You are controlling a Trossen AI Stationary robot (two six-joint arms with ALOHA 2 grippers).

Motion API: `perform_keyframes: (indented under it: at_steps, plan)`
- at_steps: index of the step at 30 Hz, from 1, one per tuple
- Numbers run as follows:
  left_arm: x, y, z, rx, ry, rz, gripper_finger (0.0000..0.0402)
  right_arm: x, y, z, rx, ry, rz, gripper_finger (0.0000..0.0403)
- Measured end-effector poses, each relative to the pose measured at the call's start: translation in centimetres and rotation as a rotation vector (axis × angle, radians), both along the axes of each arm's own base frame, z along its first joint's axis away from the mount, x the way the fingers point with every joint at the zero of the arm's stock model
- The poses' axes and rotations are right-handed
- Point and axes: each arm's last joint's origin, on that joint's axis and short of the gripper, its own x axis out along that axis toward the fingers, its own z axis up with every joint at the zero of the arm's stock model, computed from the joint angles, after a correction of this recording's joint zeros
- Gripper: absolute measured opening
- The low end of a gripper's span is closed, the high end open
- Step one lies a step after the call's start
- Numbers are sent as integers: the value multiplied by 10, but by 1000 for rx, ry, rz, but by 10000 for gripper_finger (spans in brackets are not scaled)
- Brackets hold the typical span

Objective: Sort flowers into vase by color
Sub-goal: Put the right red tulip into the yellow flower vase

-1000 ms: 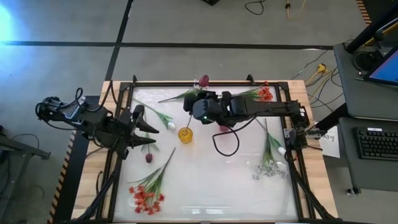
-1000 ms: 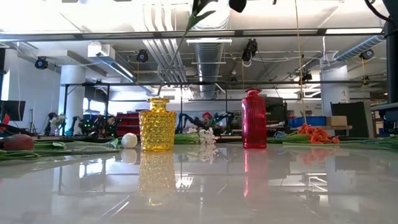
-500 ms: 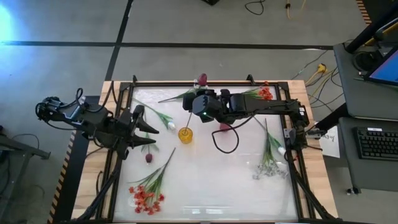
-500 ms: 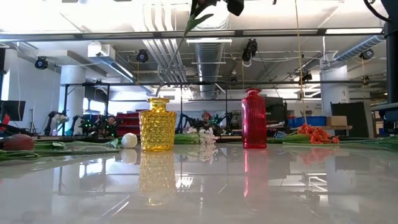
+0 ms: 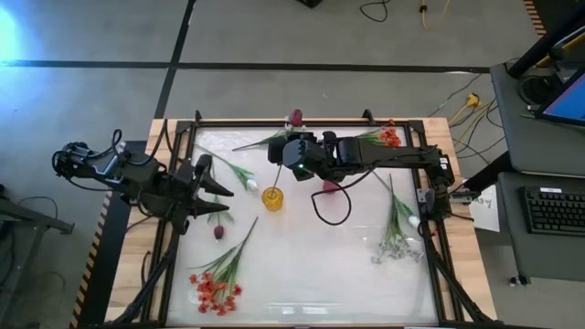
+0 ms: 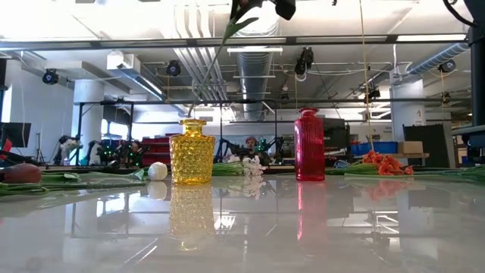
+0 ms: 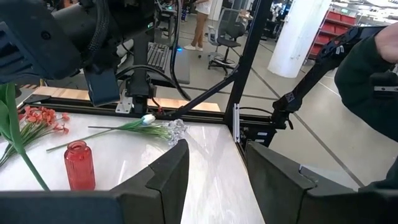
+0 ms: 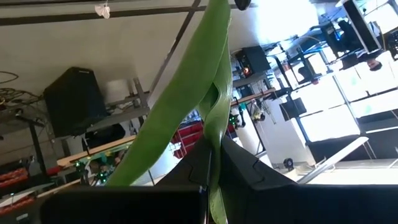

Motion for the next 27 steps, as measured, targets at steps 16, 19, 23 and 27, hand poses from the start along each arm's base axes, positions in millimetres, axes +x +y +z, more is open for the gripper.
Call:
perform_keyframes:
  at_steps: [16, 19, 23, 27]
  plan:
    - [0, 0, 0, 0, 0, -1, 148, 0, -12, 0, -13, 28, 2, 12]
    - [0, 0, 0, 0, 1, -1, 148, 0, -12, 0, -12, 28, 4, 12]
    - [0, 0, 0, 0, 1, -1, 148, 1, -11, -1, 15, 23, 28, 12]
    - [0, 0, -1, 2, 6, -1, 148, 1, -10, -2, 39, 24, 56, 12]
